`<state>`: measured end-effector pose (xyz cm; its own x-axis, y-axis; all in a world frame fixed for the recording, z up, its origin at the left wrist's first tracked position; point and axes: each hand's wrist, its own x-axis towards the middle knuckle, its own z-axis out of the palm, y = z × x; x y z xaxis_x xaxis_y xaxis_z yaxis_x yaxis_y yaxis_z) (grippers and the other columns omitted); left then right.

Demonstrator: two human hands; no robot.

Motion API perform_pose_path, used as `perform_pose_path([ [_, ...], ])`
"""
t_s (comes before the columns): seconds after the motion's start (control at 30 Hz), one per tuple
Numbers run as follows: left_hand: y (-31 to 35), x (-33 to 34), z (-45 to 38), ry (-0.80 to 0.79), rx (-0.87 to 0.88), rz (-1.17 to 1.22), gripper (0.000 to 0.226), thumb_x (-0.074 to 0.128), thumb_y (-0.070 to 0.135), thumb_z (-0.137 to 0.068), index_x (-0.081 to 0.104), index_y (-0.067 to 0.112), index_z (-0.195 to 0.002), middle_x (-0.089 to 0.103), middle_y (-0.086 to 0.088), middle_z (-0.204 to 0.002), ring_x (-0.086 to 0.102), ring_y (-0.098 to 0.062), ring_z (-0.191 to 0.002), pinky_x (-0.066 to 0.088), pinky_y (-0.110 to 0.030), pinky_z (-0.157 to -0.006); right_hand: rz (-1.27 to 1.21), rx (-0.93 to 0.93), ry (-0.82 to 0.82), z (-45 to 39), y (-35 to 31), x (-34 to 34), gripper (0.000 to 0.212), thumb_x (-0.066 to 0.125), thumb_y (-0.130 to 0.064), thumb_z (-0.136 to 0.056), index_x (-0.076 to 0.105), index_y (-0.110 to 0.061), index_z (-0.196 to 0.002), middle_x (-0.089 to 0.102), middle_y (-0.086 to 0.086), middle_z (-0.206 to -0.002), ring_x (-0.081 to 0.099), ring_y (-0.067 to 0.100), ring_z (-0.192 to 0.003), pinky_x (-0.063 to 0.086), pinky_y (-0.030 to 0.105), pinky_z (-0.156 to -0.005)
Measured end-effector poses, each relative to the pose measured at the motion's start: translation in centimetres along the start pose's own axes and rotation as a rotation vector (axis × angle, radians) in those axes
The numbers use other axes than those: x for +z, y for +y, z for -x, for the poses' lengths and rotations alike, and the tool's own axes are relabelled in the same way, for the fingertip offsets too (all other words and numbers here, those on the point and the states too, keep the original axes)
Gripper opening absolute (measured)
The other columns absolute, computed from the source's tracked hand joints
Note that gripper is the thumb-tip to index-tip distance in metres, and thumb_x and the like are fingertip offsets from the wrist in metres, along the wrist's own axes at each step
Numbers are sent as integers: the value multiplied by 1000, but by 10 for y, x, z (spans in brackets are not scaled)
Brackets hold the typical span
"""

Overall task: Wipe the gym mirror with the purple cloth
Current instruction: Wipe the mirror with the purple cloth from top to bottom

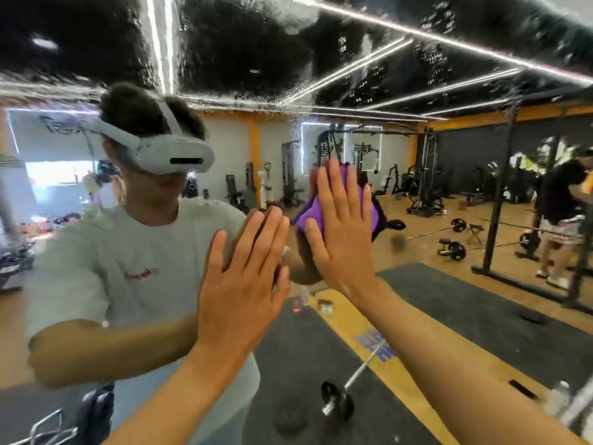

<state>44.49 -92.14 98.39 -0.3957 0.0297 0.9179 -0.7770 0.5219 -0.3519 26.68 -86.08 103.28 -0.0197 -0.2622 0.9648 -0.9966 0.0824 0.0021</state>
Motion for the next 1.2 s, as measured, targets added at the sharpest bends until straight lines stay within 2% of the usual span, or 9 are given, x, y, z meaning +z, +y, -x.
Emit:
perform_pose_path([
  [0.17,-1,-3,0,7,-10,3,69,40,41,-109,17,15,-168,17,-3,-176,20,-22,-161,18,-53,-128,24,-232,27,-65,14,-18,68,39,-44,-106,18,-19,-165,13,6,-174,2,24,-162,1,52,-130],
  [0.4,1,-14,-9,-9,-35,78,71,52,34,-100,30,15,-165,27,-3,-173,29,-22,-158,17,-53,-128,12,198,170,-167,84,-51,69,19,-54,-106,16,-21,-166,10,3,-175,1,24,-162,2,53,-130],
  [0.57,-27,-44,-77,76,-101,178,70,48,33,-99,33,12,-164,26,-5,-173,21,-24,-161,18,-54,-129,-43,299,156,-181,86,-63,71,15,-52,-106,8,-17,-166,3,6,-175,-3,25,-161,2,56,-129],
  [0.63,-48,-50,-118,104,-171,181,72,45,33,-99,26,11,-166,20,-5,-175,14,-24,-162,14,-53,-130,-39,153,124,-169,50,-59,69,22,-48,-108,8,-15,-166,1,7,-175,-4,26,-161,-1,54,-130],
  [0.73,-77,-50,-168,127,-208,126,70,40,34,-104,18,11,-167,12,-5,-176,6,-23,-163,8,-51,-131,40,-258,50,-138,-16,-40,67,32,-45,-108,20,-14,-166,12,7,-174,4,27,-162,4,56,-129],
  [0.83,-89,-44,-186,124,-202,54,66,30,35,-110,12,13,-168,9,-3,-177,3,-20,-163,6,-52,-131,113,-490,37,-157,-15,-41,65,33,-46,-108,25,-15,-164,20,7,-172,9,25,-161,9,57,-128],
  [1.0,-87,-38,-185,164,-194,38,63,25,35,-110,13,15,-169,13,-2,-176,8,-19,-163,6,-51,-131,25,123,179,-256,60,-69,71,15,-55,-105,12,-20,-167,6,2,-175,-2,22,-161,-2,49,-130],
  [1.1,-86,-39,-187,181,-190,55,64,26,35,-109,14,15,-169,14,-2,-176,9,-20,-163,8,-51,-131,-8,237,193,-272,75,-76,75,10,-57,-102,7,-19,-167,2,0,-175,-5,21,-161,-3,49,-130],
  [1.2,-85,-39,-186,193,-197,72,65,28,35,-108,15,15,-169,15,-3,-176,9,-20,-163,9,-52,-131,-17,203,196,-258,46,-68,70,16,-52,-107,5,-17,-167,0,2,-175,-6,21,-161,-1,52,-130],
])
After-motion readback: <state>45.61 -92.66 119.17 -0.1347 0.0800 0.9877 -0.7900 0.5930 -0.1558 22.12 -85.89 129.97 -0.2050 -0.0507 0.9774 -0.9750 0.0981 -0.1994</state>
